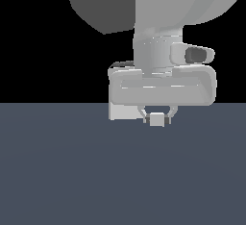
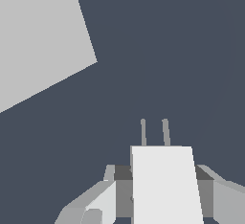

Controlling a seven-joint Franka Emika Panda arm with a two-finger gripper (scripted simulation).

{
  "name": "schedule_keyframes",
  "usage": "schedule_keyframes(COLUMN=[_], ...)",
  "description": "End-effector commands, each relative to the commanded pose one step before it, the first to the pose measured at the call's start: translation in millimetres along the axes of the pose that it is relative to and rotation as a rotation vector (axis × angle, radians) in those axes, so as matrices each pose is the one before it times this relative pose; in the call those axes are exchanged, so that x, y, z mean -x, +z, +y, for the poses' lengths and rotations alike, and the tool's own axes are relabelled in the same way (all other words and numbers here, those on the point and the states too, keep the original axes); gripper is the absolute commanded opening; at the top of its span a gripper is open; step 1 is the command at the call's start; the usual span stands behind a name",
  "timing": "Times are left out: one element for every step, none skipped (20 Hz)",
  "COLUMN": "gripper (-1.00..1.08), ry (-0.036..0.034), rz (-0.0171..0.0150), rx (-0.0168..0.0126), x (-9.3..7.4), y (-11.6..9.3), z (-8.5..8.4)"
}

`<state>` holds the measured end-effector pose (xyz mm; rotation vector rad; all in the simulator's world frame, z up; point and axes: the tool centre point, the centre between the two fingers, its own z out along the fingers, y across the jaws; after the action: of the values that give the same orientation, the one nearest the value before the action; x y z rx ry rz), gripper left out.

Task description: Plug the charger into the wall socket.

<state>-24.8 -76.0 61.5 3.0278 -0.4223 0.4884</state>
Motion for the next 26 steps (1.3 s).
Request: schedule_keyframes(gripper=[-1.0, -1.0, -1.0, -1.0, -1.0, -1.0, -1.0, -1.0, -1.0, -1.0, -1.0, -1.0, -1.0, -1.0, -1.0, -1.0, -1.0, -1.0, -1.0, -1.0, -1.0, -1.0, -1.0, -1.0, -1.0, -1.0], ry=[-0.06496, -0.02441, -0.02414, -0.0239, -0.02367, -0.02346, -0.02327, -0.0231, -0.02295, -0.02282, -0.02272, -0.02262, -0.02198, -0.02081, -0.01967, -0.01854, -0.01741, -0.01634, -0.01528, -0.01417, -0.0131, -0.01205, -0.01098, -0.00989, -0.00877, -0.00763], rz=[0.00125, 0.00009, 0.00005, 0.00001, -0.00003, -0.00007, -0.00011, -0.00015, -0.00019, -0.00023, -0.00027, -0.00031, -0.00036, -0.00041, -0.00042, -0.00042, -0.00041, -0.00043, -0.00048, -0.00053, -0.00055, -0.00054, -0.00051, -0.00046, -0.00042, -0.00038], rx=[-0.02062, -0.00795, -0.00788, -0.00782, -0.00776, -0.00771, -0.00767, -0.00763, -0.0076, -0.00758, -0.00756, -0.00755, -0.00736, -0.00699, -0.00662, -0.00626, -0.00589, -0.00554, -0.0052, -0.00485, -0.0045, -0.00415, -0.00379, -0.00341, -0.00303, -0.00264], x=[-3.73, -1.36, -1.33, -1.31, -1.28, -1.26, -1.24, -1.22, -1.19, -1.17, -1.16, -1.14, -1.09, -1.01, -0.95, -0.89, -0.83, -0.76, -0.69, -0.62, -0.56, -0.5, -0.45, -0.41, -0.36, -0.31], y=[-4.3, -1.54, -1.52, -1.49, -1.47, -1.45, -1.43, -1.41, -1.39, -1.37, -1.35, -1.33, -1.28, -1.19, -1.12, -1.05, -0.98, -0.91, -0.83, -0.74, -0.67, -0.61, -0.55, -0.49, -0.43, -0.37], z=[-4.97, -1.88, -1.87, -1.86, -1.85, -1.83, -1.83, -1.82, -1.82, -1.82, -1.82, -1.81, -1.77, -1.69, -1.6, -1.52, -1.43, -1.35, -1.27, -1.19, -1.11, -1.02, -0.94, -0.85, -0.76, -0.65])
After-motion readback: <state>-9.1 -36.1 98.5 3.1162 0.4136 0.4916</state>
